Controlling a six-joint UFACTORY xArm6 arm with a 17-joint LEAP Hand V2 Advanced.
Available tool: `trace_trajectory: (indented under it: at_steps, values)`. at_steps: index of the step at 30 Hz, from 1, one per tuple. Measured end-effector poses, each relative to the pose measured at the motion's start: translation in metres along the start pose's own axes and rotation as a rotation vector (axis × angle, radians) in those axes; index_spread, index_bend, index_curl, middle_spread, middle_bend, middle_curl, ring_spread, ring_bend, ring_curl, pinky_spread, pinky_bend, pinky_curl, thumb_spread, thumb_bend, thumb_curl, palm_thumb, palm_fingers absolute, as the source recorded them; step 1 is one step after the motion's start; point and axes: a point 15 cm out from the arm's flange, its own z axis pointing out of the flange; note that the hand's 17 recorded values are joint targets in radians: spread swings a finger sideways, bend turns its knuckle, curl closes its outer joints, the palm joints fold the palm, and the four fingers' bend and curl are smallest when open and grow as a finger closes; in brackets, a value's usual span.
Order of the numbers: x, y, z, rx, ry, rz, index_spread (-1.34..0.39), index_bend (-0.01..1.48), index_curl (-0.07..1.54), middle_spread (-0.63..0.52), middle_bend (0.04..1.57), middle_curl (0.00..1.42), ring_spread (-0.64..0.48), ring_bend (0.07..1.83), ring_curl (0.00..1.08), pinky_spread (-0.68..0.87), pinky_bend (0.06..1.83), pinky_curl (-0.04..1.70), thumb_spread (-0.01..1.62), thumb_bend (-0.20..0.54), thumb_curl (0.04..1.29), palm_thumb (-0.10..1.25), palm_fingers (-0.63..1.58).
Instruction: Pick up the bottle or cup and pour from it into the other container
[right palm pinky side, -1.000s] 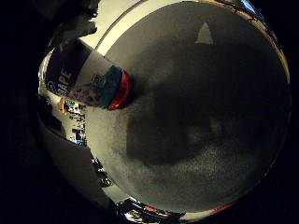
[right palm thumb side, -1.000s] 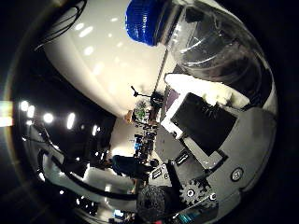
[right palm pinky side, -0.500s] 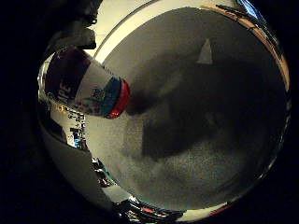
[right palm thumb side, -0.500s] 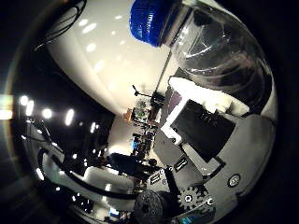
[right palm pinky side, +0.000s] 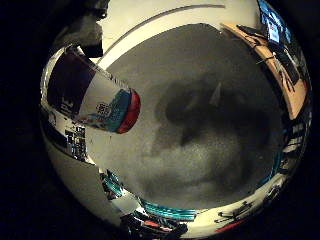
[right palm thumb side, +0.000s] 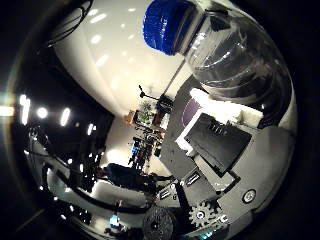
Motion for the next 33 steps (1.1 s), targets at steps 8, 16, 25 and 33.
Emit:
trace_trajectory:
  at_steps: [8, 16, 25, 33]
  values:
    - [-0.05, -0.016, -0.016, -0.082, 0.171, -0.015, -0.22, 1.19, 0.93, -0.17, 1.32, 0.97, -0.26, 1.33, 0.89, -0.22, 1.31, 0.85, 0.2, -0.016, 0.94, 1.16, 1.03]
    - [-0.094, -0.024, -0.01, -0.189, 0.321, -0.003, -0.22, 1.18, 0.92, -0.17, 1.3, 0.97, -0.26, 1.32, 0.9, -0.22, 1.24, 0.93, 0.17, -0.017, 0.95, 1.15, 1.05]
    - [-0.134, -0.034, 0.018, -0.366, 0.519, -0.041, -0.22, 1.18, 0.92, -0.17, 1.3, 0.97, -0.26, 1.3, 0.91, -0.24, 1.19, 1.01, 0.17, -0.017, 0.96, 1.14, 1.06]
    - [-0.154, -0.048, 0.036, -0.48, 0.747, -0.114, -0.22, 1.17, 0.92, -0.17, 1.29, 0.97, -0.26, 1.3, 0.92, -0.25, 1.16, 1.05, 0.18, -0.018, 0.96, 1.13, 1.08]
